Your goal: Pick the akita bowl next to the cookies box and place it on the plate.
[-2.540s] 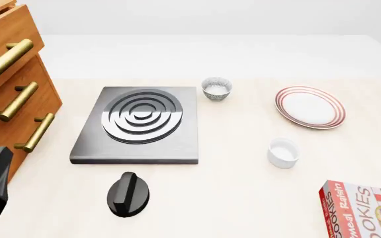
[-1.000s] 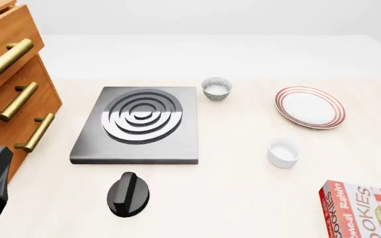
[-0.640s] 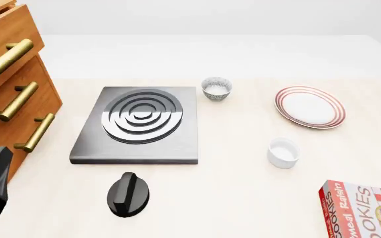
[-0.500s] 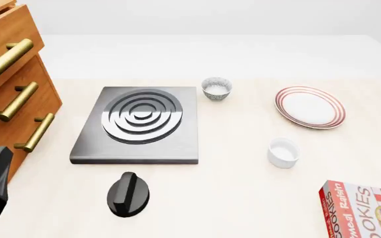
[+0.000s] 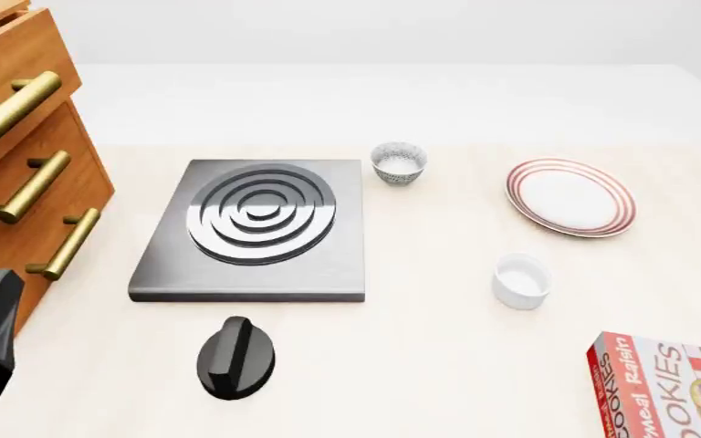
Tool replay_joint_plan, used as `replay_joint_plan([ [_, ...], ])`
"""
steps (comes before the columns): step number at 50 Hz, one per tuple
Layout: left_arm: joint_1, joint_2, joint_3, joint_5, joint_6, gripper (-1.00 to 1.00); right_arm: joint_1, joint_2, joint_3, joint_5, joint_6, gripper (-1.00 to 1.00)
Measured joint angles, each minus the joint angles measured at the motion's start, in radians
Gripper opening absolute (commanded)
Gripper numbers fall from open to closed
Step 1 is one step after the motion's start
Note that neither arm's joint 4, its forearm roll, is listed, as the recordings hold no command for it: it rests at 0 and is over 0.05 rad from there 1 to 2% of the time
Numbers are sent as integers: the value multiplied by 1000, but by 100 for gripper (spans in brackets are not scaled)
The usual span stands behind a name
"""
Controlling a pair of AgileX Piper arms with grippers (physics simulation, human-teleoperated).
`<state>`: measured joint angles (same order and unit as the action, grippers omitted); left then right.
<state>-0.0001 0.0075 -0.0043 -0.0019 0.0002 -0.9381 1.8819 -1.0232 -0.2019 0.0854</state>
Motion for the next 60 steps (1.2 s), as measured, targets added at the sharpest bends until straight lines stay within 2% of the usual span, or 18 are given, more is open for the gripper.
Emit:
replay_joint_plan([
  [13,0,0,0,0,0,100,2,60,-5,-43,11,100],
  [36,0,0,0,0,0,100,2,113,-38,-63,29,100],
  [60,0,0,0,0,0,100,0,157,-62,-70,18,100],
])
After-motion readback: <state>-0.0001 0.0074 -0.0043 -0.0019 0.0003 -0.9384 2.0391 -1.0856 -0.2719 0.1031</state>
